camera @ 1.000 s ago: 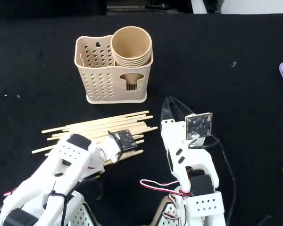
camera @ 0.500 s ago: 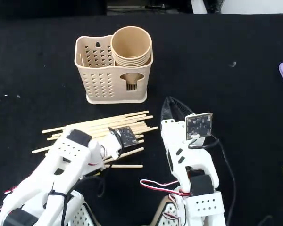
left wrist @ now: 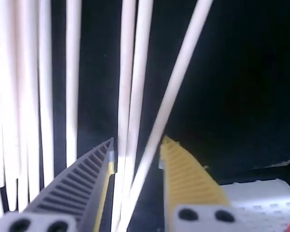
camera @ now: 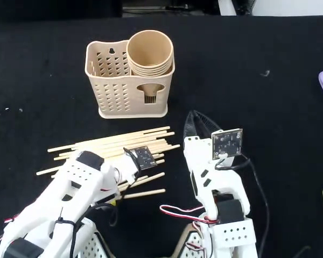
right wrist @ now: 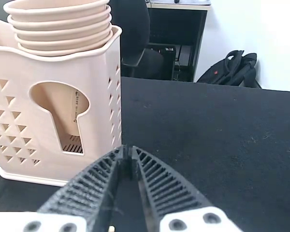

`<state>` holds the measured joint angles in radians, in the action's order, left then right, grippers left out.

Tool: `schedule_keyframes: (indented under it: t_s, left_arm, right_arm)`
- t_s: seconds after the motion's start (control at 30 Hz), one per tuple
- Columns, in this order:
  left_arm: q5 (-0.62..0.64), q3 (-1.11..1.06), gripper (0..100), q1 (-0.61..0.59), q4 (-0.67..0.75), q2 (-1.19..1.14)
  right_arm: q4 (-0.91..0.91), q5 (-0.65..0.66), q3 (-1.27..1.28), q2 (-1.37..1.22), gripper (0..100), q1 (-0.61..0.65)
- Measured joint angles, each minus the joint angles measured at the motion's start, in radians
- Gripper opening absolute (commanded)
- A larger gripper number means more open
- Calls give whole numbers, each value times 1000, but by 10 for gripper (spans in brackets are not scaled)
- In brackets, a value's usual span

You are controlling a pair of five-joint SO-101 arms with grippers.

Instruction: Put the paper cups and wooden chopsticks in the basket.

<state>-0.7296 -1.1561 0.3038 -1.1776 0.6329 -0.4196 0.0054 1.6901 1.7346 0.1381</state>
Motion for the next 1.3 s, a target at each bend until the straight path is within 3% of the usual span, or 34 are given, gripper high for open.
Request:
schedule_keyframes:
  t_s: [0.2, 0.73, 0.87, 1.07, 1.3]
  left_arm:
    - [0, 0, 32, 0, 0, 0]
    - [0, 29, 30, 2, -2, 0]
    - [0, 106, 30, -17, -115, 11]
    - [-44, 293, 30, -178, -311, 92]
    - [-103, 431, 30, -310, -414, 212]
  right_arm:
    - [0, 0, 0, 0, 21, 0]
    - [0, 0, 0, 0, 21, 0]
    - [0, 0, 0, 0, 21, 0]
    - [0, 0, 0, 0, 21, 0]
    - [0, 0, 0, 0, 21, 0]
